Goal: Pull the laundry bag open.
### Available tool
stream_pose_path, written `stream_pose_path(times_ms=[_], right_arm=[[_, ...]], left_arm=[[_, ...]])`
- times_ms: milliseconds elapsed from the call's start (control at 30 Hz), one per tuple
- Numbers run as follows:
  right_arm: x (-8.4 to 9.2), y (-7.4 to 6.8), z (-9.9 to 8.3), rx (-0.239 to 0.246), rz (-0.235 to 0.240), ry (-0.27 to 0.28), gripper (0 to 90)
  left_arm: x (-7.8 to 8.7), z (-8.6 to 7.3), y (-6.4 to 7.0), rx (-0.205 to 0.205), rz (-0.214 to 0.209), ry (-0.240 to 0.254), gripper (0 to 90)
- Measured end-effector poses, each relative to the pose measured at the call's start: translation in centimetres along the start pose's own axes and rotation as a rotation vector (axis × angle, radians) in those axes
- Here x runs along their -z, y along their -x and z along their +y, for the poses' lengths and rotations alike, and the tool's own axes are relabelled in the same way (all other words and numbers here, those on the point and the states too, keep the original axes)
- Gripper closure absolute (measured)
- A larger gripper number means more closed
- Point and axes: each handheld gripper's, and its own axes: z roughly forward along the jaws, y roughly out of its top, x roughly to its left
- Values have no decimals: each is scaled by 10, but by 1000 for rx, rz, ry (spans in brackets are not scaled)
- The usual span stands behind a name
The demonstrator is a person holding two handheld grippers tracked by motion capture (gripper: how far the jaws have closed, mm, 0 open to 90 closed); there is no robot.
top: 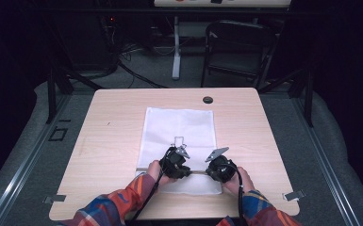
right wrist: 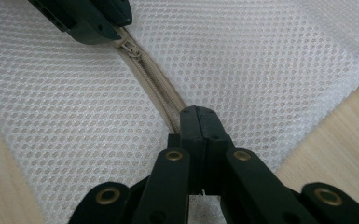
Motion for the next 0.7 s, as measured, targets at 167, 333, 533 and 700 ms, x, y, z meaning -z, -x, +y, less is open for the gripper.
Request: stream_pose_path(times_ms=[167,333,533,700], right_arm=[[0,1,0,-3,4,0,900],[0,1,0,0,4,-4,900],[0,2,-1,-4,6,2,900],[1,2,0,3,1,-9,900]], left_arm=[[3,-2,-2,4,-4,-10,811],[6,-4,-5,6,-1,-18,811],[8,-7,-6,13,2,-25,811],[13,-12,-9,14,4,-36,811]])
